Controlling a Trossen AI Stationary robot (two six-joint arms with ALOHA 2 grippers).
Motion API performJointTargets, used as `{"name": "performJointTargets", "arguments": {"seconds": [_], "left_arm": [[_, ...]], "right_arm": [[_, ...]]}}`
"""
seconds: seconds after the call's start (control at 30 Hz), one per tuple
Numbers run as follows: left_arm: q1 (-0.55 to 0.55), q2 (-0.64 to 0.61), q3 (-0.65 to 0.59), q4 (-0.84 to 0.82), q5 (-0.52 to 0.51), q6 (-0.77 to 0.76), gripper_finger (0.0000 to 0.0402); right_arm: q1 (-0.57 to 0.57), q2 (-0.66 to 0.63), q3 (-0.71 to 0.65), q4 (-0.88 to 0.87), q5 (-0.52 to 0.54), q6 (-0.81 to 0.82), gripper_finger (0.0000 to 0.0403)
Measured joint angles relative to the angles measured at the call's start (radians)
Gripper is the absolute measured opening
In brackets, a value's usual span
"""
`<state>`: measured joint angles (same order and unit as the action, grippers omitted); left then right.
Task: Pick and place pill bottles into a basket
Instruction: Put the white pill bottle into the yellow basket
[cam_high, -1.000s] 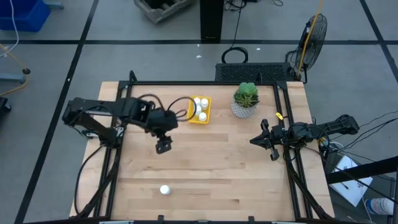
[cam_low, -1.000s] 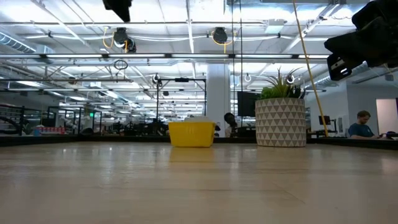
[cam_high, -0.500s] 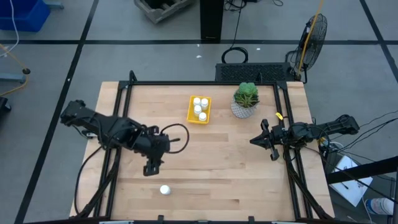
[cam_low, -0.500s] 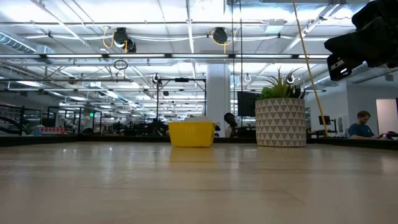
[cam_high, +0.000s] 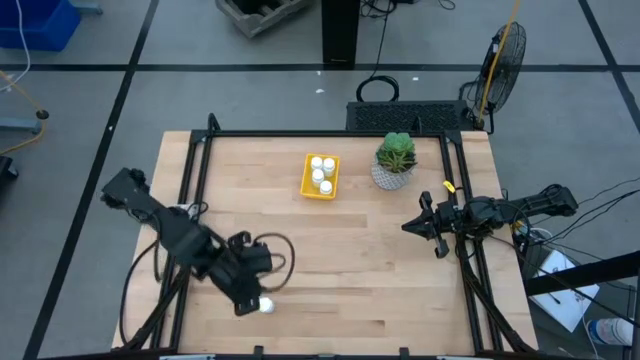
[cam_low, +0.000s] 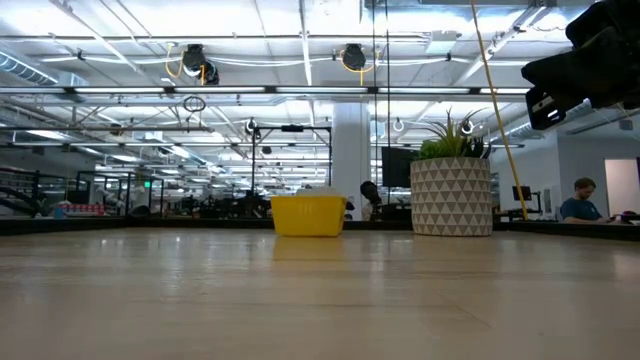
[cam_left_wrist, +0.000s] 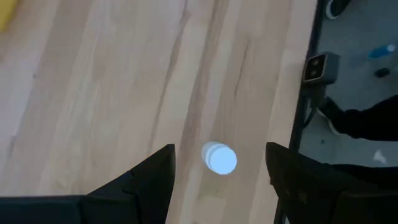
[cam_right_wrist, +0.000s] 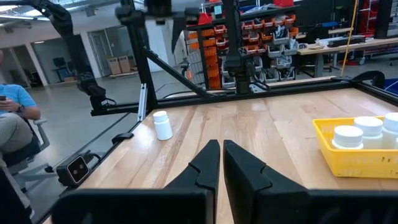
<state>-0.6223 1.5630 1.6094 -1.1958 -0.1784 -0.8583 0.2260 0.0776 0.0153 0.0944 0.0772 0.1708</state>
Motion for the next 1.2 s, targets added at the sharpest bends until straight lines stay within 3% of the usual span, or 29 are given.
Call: {"name": "performJointTargets", "arguments": {"seconds": [0.2, 0.6, 1.0, 1.2], "left_arm": [[-0.072, 0.115, 0.000, -0.007, -0.031, -0.142, 0.0253], [-0.120, 0.263, 0.000, -0.006, 0.089, -0.355, 0.0253], [-0.093, 0.321, 0.000, -0.025, 0.144, -0.469, 0.0255], [-0.048, 0.329, 0.000, -0.005, 0.199, -0.488, 0.0280]], "right_arm": [[0.000, 0.000, 0.000, 0.000, 0.000, 0.000, 0.0016], [0.000, 0.000, 0.000, 0.000, 0.000, 0.000, 0.0016], [0.000, 0.000, 0.000, 0.000, 0.000, 0.000, 0.0016], [0.000, 0.000, 0.000, 0.000, 0.000, 0.000, 0.0016]]}}
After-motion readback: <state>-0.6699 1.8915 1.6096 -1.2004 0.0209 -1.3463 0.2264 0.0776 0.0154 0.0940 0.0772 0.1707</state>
